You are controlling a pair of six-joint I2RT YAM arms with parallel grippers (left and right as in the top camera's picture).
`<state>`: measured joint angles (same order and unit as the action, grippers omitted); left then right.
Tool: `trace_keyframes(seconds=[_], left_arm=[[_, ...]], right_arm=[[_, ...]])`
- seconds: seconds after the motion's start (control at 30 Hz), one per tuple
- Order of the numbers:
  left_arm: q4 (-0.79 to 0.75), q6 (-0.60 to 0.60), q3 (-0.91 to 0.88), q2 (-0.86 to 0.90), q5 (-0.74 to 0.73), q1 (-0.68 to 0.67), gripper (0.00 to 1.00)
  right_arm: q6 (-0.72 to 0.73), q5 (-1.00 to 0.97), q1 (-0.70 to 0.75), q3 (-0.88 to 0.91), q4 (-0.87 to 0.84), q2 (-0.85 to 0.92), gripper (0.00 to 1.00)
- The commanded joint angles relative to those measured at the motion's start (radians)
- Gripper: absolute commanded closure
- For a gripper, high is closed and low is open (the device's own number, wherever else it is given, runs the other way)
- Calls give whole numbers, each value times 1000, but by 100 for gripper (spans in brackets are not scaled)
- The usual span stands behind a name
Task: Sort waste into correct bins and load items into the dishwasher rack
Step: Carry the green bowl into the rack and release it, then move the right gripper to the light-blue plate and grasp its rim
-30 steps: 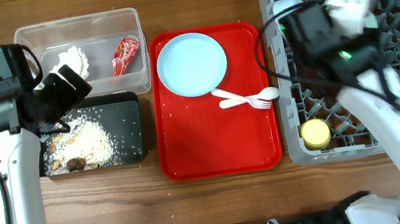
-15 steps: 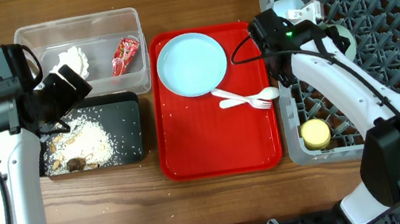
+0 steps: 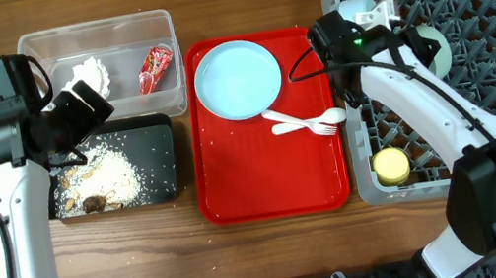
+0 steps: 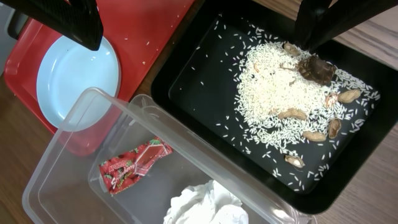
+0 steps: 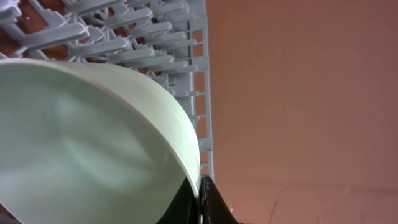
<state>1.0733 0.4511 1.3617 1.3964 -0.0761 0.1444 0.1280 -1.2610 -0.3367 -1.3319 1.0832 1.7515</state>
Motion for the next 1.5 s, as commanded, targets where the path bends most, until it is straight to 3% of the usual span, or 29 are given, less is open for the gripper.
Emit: trace_keyframes(seconds=[0.0, 0.13, 0.7, 0.93, 1.03, 1.2, 1.3, 1.47], left_arm=[[-2, -2, 11, -6, 2, 5, 0], [-2, -2, 11, -6, 2, 5, 0], [-2, -2, 11, -6, 2, 5, 0], [-2, -2, 11, -6, 2, 5, 0], [-2, -2, 11, -6, 2, 5, 0], [-2, -2, 11, -6, 2, 5, 0], [-2, -2, 11, -6, 2, 5, 0], [-2, -2, 11, -6, 2, 5, 0]], right_arm=[[-67, 58, 2, 1, -22, 19, 96], [-68, 195, 3, 1, -24, 20, 96], [-109, 243, -57, 1, 29, 27, 94], [-109, 243, -95, 1, 70, 27, 60], [-109, 258, -99, 1, 57, 27, 39], [-109, 355, -99, -5, 39, 22, 28], [-104, 454, -99, -23, 26, 11, 13], [-102, 583, -99, -60, -24, -31, 0]])
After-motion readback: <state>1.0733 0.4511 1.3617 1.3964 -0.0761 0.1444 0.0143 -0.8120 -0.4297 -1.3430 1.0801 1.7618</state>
